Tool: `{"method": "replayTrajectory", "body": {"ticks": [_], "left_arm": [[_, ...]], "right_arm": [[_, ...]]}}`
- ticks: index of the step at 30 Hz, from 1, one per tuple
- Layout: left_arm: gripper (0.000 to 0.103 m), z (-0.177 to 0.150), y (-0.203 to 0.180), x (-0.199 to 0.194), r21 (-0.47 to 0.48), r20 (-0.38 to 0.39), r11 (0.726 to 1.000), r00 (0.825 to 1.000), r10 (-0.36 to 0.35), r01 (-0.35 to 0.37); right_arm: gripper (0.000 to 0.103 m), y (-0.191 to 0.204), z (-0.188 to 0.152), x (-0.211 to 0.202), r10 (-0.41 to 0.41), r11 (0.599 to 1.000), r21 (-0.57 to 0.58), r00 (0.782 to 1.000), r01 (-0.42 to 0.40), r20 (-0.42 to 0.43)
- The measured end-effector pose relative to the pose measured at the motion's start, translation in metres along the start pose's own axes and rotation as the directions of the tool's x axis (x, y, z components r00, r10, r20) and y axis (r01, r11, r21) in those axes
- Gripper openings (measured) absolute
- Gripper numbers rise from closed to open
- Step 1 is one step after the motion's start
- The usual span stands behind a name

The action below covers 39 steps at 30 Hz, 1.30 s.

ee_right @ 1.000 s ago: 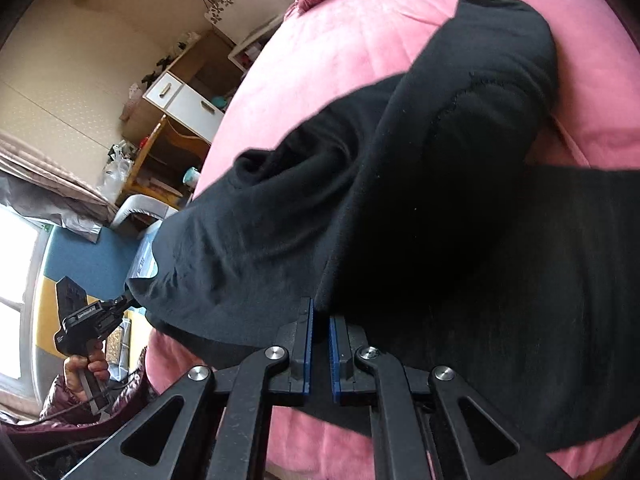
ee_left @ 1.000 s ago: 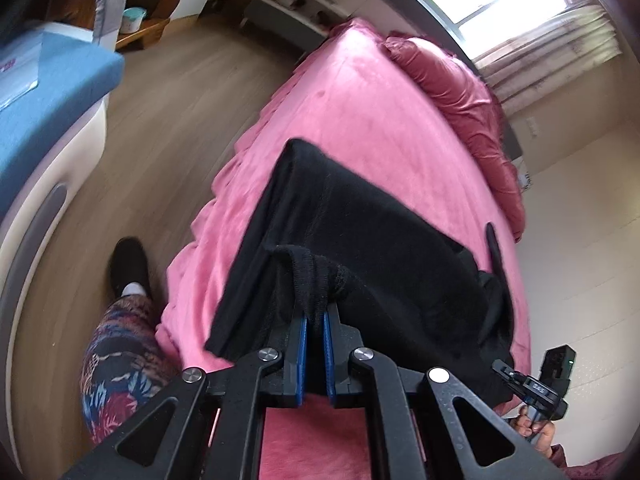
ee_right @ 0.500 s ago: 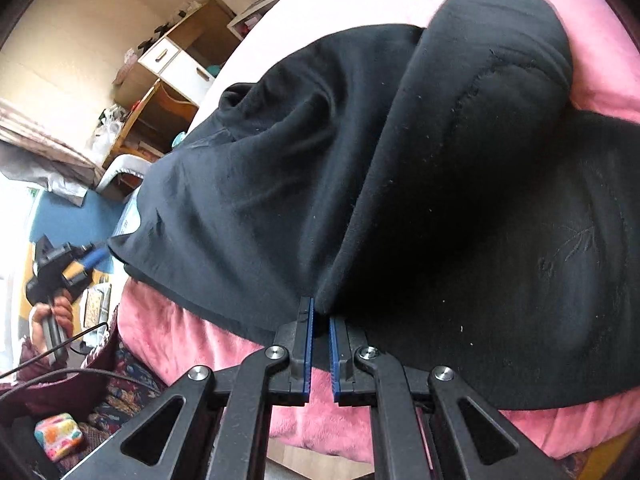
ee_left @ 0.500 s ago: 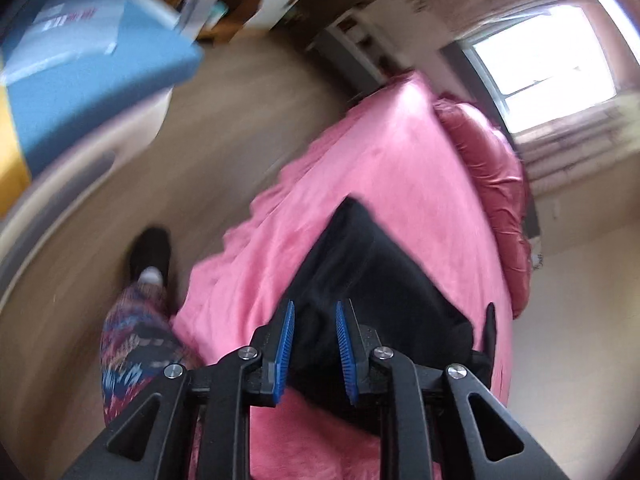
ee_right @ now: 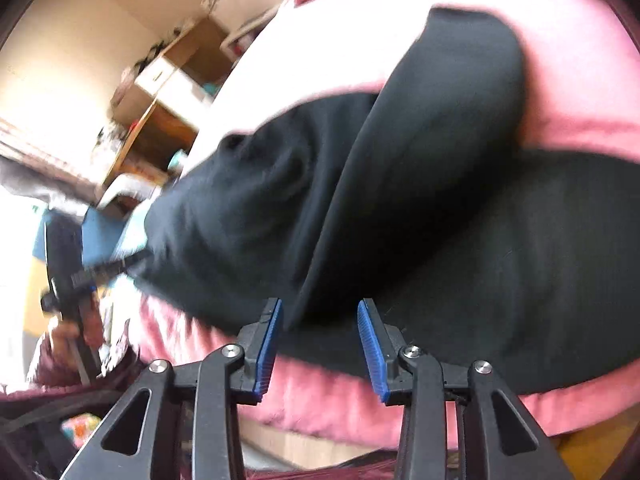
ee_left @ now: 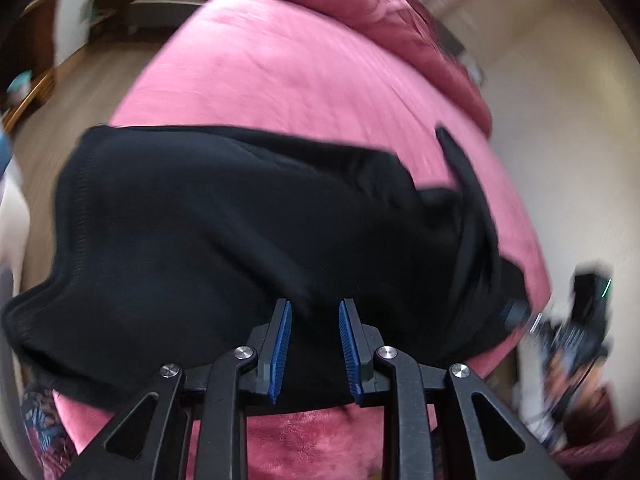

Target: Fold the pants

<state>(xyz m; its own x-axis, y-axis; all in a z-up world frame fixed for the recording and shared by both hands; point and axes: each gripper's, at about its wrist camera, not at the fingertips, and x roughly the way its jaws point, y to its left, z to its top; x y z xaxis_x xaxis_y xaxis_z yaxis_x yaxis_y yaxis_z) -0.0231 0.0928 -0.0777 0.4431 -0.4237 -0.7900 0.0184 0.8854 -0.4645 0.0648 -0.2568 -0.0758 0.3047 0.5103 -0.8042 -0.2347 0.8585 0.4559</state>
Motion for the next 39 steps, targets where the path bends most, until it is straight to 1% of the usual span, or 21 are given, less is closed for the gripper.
{"method": "replayTrajectory", "body": {"ticks": [1,3,5,8,12,14,17,18,19,20,21,22,24,26,27,29,31,34,36,37,39], "left_arm": [[0.025,-0.003,-0.004,0.004,0.029,-0.014,1.0,1.0,0.002,-0.002],[0.025,-0.006,-0.015,0.011,0.087,-0.036,0.996,0.999,0.017,-0.013],[0.025,-0.008,-0.026,0.016,0.137,-0.049,0.991,0.999,0.022,-0.015],[0.027,-0.01,-0.039,0.02,0.192,-0.06,0.981,0.998,0.008,0.004],[0.027,-0.009,-0.05,0.031,0.226,-0.084,0.974,0.996,0.001,0.018],[0.027,-0.009,-0.051,0.036,0.228,-0.094,0.973,0.996,-0.002,0.023],[0.027,-0.01,-0.053,0.04,0.229,-0.105,0.973,0.994,-0.008,0.032],[0.027,-0.009,-0.053,0.041,0.23,-0.107,0.973,0.994,-0.012,0.037],[0.027,-0.008,-0.054,0.042,0.231,-0.109,0.972,0.994,-0.013,0.038],[0.027,-0.008,-0.056,0.043,0.234,-0.112,0.971,0.994,-0.013,0.038],[0.027,-0.008,-0.058,0.043,0.239,-0.114,0.97,0.993,-0.012,0.039],[0.027,-0.007,-0.061,0.043,0.246,-0.116,0.968,0.993,-0.014,0.042],[0.028,-0.004,-0.068,0.048,0.258,-0.119,0.965,0.993,-0.017,0.048],[0.028,-0.002,-0.075,0.05,0.281,-0.124,0.958,0.992,-0.02,0.054],[0.028,-0.002,-0.077,0.049,0.29,-0.124,0.955,0.992,-0.021,0.056],[0.028,0.003,-0.088,0.051,0.315,-0.125,0.947,0.992,-0.03,0.068],[0.028,0.009,-0.102,0.053,0.334,-0.115,0.938,0.992,-0.061,0.096],[0.03,0.018,-0.125,0.061,0.346,-0.112,0.926,0.986,-0.121,0.153],[0.03,0.021,-0.147,0.072,0.366,-0.128,0.911,0.979,-0.156,0.193],[0.03,0.021,-0.158,0.078,0.382,-0.143,0.9,0.976,-0.166,0.209],[0.034,0.015,-0.184,0.094,0.431,-0.178,0.872,0.969,-0.172,0.233]], "right_arm": [[0.04,-0.002,0.008,-0.006,-0.015,1.0,0.007,0.999,0.015,0.03],[0.045,-0.006,0.032,-0.013,-0.063,0.997,0.038,0.993,0.06,0.096],[0.046,-0.012,0.06,-0.01,-0.13,0.99,0.075,0.981,0.12,0.146],[0.046,-0.019,0.101,0.008,-0.232,0.97,0.118,0.957,0.214,0.173],[0.046,-0.025,0.147,0.042,-0.352,0.932,0.141,0.925,0.333,0.143],[0.047,-0.028,0.167,0.063,-0.429,0.9,0.139,0.898,0.414,0.104],[0.052,-0.037,0.178,0.084,-0.479,0.873,0.124,0.877,0.471,0.042],[0.052,-0.039,0.181,0.093,-0.509,0.857,0.103,0.861,0.506,0.011],[0.052,-0.042,0.184,0.098,-0.525,0.848,0.085,0.851,0.523,-0.001],[0.048,-0.044,0.184,0.103,-0.548,0.835,0.058,0.836,0.547,-0.009],[0.031,-0.045,0.184,0.106,-0.577,0.816,0.034,0.817,0.577,-0.01],[0.026,-0.045,0.184,0.106,-0.598,0.802,0.019,0.802,0.598,-0.008],[0.007,-0.045,0.183,0.095,-0.563,0.827,0.026,0.827,0.562,0.017],[0.007,-0.047,0.178,0.074,-0.537,0.843,0.067,0.841,0.533,0.066],[0.007,-0.05,0.174,0.061,-0.507,0.861,0.094,0.857,0.499,0.094],[0.007,-0.054,0.164,0.033,-0.467,0.882,0.154,0.872,0.446,0.148],[0.007,-0.068,0.147,-0.002,-0.403,0.904,0.246,0.89,0.351,0.213],[0.007,-0.092,0.114,-0.041,-0.338,0.903,0.365,0.899,0.227,0.277],[0.007,-0.111,0.083,-0.064,-0.29,0.889,0.438,0.905,0.134,0.311],[0.007,-0.121,0.071,-0.07,-0.274,0.88,0.463,0.907,0.103,0.319],[0.007,-0.142,0.045,-0.078,-0.28,0.853,0.515,0.907,0.085,0.314]]}}
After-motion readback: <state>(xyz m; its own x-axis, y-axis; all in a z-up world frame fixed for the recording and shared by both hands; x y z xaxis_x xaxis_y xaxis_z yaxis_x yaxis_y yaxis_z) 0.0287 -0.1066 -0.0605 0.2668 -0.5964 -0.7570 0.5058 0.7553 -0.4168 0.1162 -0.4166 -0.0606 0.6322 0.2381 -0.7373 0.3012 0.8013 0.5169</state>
